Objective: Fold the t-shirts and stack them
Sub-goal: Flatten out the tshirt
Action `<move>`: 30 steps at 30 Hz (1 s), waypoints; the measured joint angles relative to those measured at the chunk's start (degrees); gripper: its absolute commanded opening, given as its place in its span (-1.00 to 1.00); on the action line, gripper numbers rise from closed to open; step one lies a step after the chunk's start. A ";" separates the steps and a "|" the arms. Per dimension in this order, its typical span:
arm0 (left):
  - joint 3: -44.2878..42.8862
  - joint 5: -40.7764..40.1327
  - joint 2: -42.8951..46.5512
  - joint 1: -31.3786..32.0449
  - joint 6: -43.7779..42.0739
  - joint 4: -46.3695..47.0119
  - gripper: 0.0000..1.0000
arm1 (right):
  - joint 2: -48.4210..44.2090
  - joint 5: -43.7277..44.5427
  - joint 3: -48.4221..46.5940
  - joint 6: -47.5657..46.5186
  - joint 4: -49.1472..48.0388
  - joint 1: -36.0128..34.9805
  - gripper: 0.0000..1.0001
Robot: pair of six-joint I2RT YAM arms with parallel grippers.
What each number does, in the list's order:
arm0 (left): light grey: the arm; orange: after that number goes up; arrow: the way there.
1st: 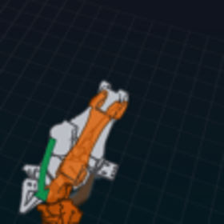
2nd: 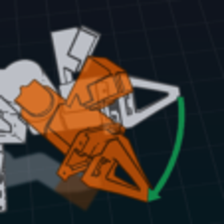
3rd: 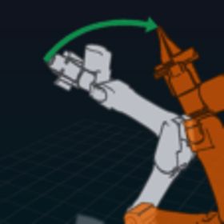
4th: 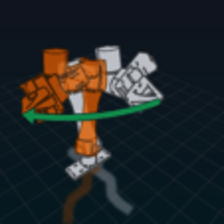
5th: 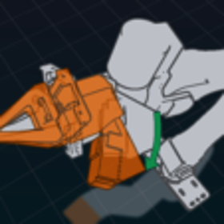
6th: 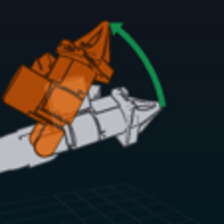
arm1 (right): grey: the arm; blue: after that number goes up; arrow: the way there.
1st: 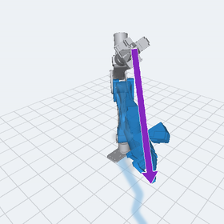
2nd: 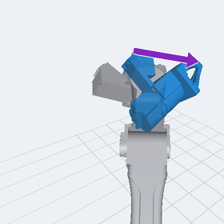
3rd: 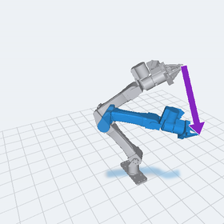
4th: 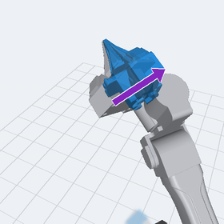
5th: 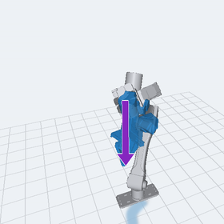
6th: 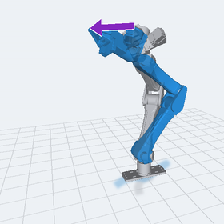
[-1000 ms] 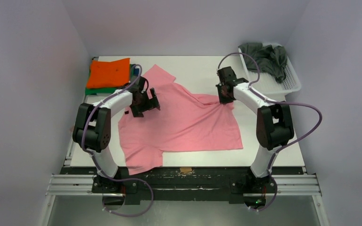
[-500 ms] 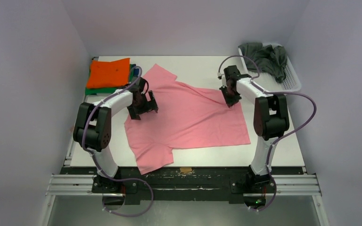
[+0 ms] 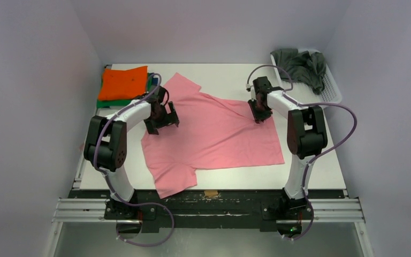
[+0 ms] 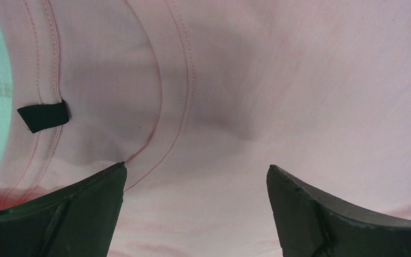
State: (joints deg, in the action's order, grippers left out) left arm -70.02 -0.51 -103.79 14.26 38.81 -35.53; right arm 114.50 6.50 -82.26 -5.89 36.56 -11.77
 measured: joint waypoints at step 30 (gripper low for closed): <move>-1.27 -0.83 -0.48 -0.74 -0.04 -0.50 1.00 | -1.51 7.17 -6.23 2.40 -4.70 1.46 -0.93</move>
State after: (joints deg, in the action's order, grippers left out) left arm -71.29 -1.34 -104.27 13.52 38.76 -36.03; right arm 112.99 13.67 -88.49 -3.49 31.86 -10.31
